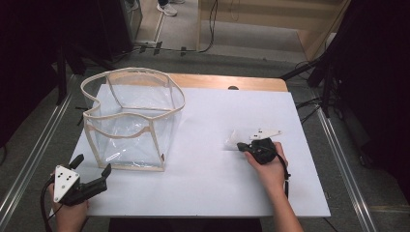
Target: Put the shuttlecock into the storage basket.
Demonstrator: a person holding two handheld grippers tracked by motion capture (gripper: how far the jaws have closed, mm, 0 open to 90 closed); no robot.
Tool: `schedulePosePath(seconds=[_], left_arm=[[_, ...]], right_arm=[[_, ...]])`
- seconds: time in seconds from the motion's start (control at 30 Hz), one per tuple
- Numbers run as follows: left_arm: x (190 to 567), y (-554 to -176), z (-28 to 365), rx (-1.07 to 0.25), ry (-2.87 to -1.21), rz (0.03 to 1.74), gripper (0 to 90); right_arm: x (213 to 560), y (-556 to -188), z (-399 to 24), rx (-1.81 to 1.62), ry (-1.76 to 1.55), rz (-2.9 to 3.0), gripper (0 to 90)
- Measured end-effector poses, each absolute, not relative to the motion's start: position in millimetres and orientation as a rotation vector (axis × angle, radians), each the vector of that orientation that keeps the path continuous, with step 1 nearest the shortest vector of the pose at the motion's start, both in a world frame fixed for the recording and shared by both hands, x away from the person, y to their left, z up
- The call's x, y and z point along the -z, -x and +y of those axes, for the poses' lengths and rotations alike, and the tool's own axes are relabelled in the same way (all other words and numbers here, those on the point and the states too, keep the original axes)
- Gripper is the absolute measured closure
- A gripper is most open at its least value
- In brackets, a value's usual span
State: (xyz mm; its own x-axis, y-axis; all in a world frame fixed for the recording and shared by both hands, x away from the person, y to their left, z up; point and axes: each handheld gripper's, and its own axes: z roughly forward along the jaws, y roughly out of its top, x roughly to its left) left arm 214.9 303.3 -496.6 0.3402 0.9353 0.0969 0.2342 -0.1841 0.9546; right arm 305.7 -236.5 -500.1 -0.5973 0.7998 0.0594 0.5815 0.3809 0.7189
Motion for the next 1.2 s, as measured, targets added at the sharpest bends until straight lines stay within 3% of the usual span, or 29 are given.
schedulePosePath(seconds=[0.1, 0.3, 0.47, 0.63, 0.87, 0.97, 1.13, 1.2], left_arm=[[496.4, -214.7, 303.6, -0.918, -1.647, 1.070, 9.2], [496.5, -215.1, 303.4, -0.918, -1.646, 1.069, 9.2], [496.5, -215.2, 303.4, -0.919, -1.648, 1.069, 9.2], [496.5, -215.0, 303.1, -0.921, -1.650, 1.072, 9.2], [496.5, -215.1, 303.6, -0.918, -1.648, 1.072, 9.2], [496.4, -215.2, 303.8, -0.917, -1.647, 1.072, 9.2], [496.4, -215.3, 303.9, -0.917, -1.647, 1.071, 9.2], [496.4, -215.3, 303.9, -0.917, -1.647, 1.072, 9.2]], right_arm=[[496.4, -306.1, -241.7, -1.059, -1.216, 2.335, 87.2], [479.6, -299.7, -259.3, -1.139, -1.207, 2.258, 72.3], [473.3, -300.8, -275.1, -1.109, -1.263, 2.231, 46.0], [480.3, -304.0, -268.4, -1.012, -1.269, 2.272, 1.0], [498.2, -315.8, -253.6, -0.947, -1.277, 2.364, 0.0], [504.9, -318.6, -250.4, -0.893, -1.246, 2.404, 16.0], [510.0, -322.3, -247.7, -0.838, -1.245, 2.403, 32.4], [511.1, -323.8, -246.8, -0.862, -1.254, 2.414, 42.8]])
